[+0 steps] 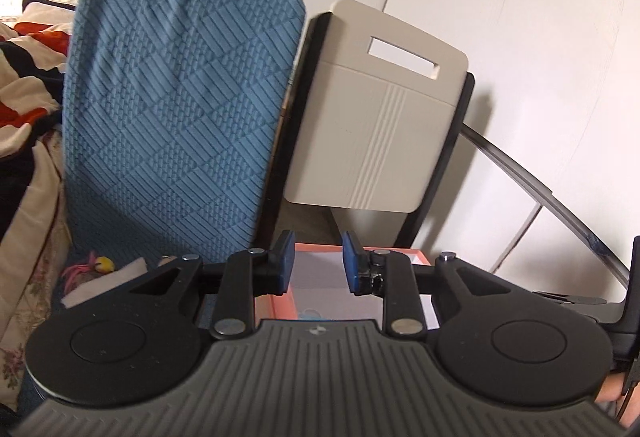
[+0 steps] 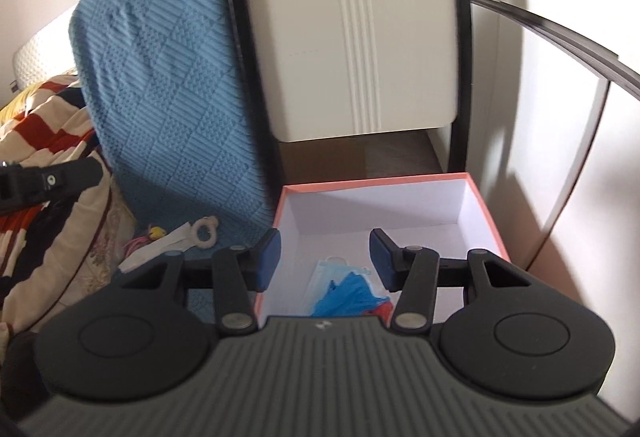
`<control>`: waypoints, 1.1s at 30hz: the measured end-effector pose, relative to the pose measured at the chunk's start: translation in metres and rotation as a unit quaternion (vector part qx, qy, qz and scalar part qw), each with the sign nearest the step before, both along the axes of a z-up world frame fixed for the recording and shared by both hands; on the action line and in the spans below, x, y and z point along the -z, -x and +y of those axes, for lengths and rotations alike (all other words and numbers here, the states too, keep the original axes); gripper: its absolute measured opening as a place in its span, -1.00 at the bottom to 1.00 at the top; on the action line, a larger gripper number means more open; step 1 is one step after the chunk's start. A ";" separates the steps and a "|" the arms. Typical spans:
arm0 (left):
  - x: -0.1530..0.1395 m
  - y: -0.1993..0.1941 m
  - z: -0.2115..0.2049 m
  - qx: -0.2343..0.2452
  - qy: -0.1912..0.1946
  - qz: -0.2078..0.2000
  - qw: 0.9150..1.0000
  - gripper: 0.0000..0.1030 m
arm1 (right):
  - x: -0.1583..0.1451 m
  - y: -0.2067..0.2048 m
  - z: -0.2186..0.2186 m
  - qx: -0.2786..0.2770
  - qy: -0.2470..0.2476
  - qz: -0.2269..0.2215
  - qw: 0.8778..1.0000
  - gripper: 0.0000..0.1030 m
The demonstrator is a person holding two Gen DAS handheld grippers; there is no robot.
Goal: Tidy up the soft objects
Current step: 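Move both grippers from the box back over the blue cushion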
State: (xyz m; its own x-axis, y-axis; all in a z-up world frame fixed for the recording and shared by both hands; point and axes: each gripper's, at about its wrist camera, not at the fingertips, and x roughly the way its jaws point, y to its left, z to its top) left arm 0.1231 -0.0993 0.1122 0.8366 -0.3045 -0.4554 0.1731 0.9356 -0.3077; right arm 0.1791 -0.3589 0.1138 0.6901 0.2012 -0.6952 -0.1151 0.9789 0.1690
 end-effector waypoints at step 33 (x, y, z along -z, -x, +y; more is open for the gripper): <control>0.096 0.016 0.113 -0.063 -0.011 0.038 0.997 -0.41 | 0.068 0.018 0.138 -0.085 0.017 0.048 0.995 0.01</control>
State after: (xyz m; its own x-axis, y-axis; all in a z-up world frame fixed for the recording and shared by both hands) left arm 0.1070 0.0134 0.0164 0.8305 -0.1885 -0.5241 0.0302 0.9549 -0.2955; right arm 0.1610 -0.2214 0.0459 0.5785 0.2837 -0.7648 -0.2637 0.9523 0.1538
